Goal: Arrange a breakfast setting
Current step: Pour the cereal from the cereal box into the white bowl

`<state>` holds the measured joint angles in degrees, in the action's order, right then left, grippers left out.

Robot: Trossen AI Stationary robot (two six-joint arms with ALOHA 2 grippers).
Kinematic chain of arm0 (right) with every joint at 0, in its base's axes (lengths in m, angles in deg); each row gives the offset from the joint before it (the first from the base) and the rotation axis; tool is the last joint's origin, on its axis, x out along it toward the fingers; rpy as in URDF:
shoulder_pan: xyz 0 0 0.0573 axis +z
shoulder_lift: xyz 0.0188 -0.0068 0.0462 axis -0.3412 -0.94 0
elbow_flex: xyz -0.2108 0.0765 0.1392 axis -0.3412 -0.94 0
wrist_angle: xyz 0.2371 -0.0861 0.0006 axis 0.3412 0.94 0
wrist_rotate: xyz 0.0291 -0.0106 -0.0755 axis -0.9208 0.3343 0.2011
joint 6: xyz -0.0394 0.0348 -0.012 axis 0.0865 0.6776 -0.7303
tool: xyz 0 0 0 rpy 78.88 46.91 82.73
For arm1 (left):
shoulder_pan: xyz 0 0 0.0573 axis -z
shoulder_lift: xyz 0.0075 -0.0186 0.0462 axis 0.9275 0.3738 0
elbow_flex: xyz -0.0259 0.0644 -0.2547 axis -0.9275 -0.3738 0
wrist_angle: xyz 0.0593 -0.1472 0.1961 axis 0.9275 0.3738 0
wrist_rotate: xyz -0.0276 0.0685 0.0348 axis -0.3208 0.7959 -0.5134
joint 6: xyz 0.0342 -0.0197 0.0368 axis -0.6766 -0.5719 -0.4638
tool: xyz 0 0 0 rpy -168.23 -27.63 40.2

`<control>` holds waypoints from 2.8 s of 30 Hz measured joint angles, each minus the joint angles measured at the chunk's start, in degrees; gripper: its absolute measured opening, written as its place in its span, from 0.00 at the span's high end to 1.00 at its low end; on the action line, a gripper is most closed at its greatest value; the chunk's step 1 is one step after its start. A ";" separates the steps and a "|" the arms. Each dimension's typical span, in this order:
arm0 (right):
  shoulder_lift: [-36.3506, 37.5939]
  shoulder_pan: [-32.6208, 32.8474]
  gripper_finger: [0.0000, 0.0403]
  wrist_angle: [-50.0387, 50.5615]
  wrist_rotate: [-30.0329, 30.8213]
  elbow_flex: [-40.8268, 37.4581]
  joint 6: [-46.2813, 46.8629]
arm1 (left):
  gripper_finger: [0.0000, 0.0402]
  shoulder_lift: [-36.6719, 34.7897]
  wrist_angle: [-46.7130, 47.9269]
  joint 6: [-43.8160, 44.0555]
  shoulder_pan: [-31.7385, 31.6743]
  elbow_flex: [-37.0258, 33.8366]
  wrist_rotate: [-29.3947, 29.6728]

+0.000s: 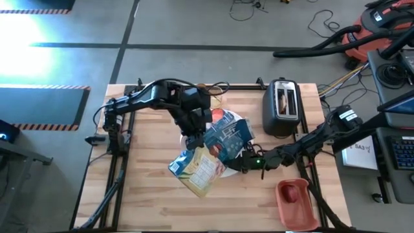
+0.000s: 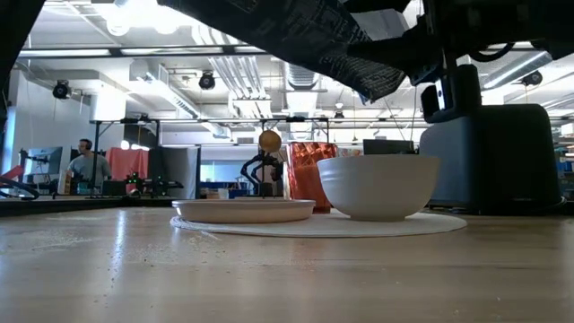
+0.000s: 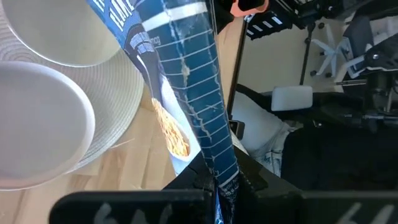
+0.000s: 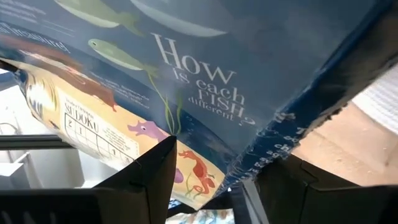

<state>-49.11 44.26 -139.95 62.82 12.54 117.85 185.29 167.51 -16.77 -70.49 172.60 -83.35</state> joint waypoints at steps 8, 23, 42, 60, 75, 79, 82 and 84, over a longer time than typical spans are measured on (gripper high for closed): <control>-0.19 0.04 0.54 3.01 -4.62 2.82 -1.77 | 1.00 0.39 -5.20 0.74 -0.74 -0.11 2.52; -0.01 -3.90 0.54 11.48 -12.38 7.99 -4.73 | 1.00 0.21 -4.86 2.53 -2.05 0.00 1.60; 0.12 -10.12 0.54 12.26 -21.54 11.63 -9.27 | 1.00 0.41 -6.27 2.37 -4.15 -0.22 2.31; 0.04 -8.21 0.54 12.52 -32.27 12.91 -13.37 | 1.00 -1.48 0.32 -1.07 -4.11 -0.20 7.52; 10.50 -2.11 0.54 18.52 -37.32 15.61 -30.49 | 1.00 -1.97 6.17 0.00 -1.32 -0.17 12.47; 14.27 -0.92 0.54 27.00 -33.03 15.59 -37.21 | 1.00 -2.39 6.20 -0.02 0.99 -0.17 14.70; 16.87 -0.15 0.54 35.94 -27.58 15.59 -40.15 | 1.00 -2.93 6.13 0.48 3.52 -0.17 16.89; 18.33 0.40 0.54 42.40 -23.04 15.50 -40.78 | 1.00 -3.40 6.18 1.06 5.65 -0.17 18.13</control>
<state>-30.77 44.66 -97.55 39.77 28.04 77.06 181.89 173.68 -15.71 -64.84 172.42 -65.22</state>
